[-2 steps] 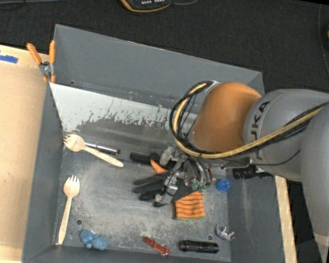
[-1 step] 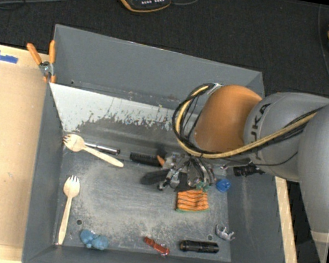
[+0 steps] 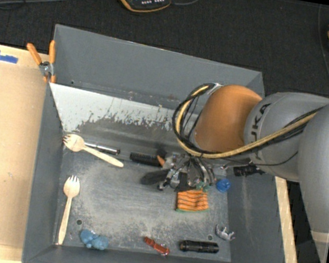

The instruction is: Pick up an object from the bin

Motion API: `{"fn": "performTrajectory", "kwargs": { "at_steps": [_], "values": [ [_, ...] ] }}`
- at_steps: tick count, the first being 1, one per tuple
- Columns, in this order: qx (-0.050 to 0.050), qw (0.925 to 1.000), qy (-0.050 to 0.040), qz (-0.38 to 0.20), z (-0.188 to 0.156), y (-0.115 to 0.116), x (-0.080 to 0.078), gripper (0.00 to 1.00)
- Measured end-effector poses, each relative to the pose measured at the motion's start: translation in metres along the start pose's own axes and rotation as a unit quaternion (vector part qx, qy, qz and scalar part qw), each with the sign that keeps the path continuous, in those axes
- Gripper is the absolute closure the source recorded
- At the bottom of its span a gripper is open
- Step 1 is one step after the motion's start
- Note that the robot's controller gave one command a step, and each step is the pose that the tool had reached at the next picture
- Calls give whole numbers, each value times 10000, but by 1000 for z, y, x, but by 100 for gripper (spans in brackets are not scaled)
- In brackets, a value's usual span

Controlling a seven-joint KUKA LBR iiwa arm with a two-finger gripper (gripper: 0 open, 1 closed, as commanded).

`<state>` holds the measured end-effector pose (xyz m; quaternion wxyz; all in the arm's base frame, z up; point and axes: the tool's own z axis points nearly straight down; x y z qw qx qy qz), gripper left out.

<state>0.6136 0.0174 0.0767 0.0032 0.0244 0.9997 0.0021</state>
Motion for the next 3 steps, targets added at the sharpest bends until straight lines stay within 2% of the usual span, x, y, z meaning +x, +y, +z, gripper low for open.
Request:
{"fn": "performTrajectory", "kwargs": {
  "at_steps": [1,2,3],
  "values": [
    [-5,9997,-23,232,-90,-1,-6,0],
    [-4,9997,-7,235,-89,-1,-5,0],
    [-10,9970,-17,774,-35,-34,3,0]
  ]
}}
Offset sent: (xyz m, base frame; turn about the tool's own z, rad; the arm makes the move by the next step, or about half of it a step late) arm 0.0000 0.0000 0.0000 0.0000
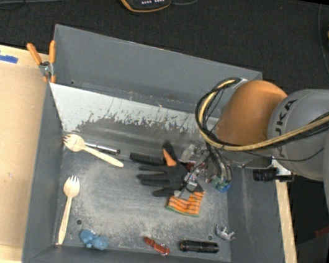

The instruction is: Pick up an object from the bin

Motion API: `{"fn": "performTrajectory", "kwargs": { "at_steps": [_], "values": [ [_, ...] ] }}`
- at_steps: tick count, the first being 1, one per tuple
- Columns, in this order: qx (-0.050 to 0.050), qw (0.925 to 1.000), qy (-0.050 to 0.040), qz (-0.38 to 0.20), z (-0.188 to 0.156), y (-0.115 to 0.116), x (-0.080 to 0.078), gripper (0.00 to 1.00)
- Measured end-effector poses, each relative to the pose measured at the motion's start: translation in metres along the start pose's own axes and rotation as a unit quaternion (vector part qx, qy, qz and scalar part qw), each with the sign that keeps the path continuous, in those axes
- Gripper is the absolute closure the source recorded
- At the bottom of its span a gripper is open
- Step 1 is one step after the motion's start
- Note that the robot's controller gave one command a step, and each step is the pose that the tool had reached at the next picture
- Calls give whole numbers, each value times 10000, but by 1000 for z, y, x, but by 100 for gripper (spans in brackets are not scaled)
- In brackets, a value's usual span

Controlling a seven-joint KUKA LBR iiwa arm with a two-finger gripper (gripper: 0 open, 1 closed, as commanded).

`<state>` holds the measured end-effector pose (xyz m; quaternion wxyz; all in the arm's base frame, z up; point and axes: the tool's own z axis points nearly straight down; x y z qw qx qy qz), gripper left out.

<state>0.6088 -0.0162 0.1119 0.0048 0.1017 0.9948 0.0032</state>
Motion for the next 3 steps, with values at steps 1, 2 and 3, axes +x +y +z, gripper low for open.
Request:
{"fn": "performTrajectory", "kwargs": {
  "at_steps": [1,2,3],
  "values": [
    [-6,9995,-5,304,45,15,1,0],
    [6,9981,-11,610,41,-7,-4,100],
    [7,9981,-7,610,38,-7,-3,100]
  ]
}}
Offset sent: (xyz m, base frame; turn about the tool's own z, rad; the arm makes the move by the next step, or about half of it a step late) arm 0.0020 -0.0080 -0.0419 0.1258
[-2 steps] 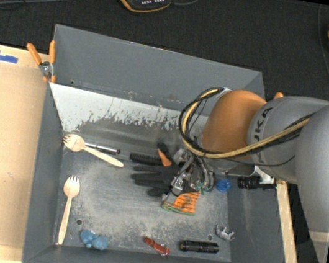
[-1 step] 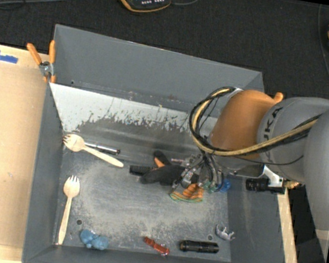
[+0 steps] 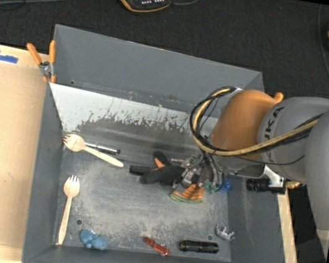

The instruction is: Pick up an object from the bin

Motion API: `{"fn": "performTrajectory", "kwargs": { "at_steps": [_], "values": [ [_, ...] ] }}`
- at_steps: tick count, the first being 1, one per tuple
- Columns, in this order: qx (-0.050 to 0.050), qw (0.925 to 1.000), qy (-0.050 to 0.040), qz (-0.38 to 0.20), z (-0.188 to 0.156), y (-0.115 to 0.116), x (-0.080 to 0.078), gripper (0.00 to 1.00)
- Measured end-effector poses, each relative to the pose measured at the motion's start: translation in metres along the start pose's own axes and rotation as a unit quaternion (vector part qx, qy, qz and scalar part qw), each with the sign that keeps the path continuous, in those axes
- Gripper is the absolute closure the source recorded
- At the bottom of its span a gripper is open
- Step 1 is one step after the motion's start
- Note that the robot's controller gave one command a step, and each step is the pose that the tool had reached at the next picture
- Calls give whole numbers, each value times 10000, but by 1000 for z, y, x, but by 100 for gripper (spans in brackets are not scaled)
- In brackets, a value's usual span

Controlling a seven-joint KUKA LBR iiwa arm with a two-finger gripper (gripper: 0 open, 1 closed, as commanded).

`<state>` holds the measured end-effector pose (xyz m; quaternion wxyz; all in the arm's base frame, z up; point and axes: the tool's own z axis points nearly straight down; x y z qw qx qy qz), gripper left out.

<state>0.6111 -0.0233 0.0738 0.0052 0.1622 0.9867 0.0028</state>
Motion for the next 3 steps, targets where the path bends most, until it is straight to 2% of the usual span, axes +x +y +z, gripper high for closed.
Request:
{"fn": "performTrajectory", "kwargs": {
  "at_steps": [2,3],
  "values": [
    [11,9997,56,-232,-172,-1,12,100],
    [6,9996,51,-261,-208,-1,11,100]
  ]
}}
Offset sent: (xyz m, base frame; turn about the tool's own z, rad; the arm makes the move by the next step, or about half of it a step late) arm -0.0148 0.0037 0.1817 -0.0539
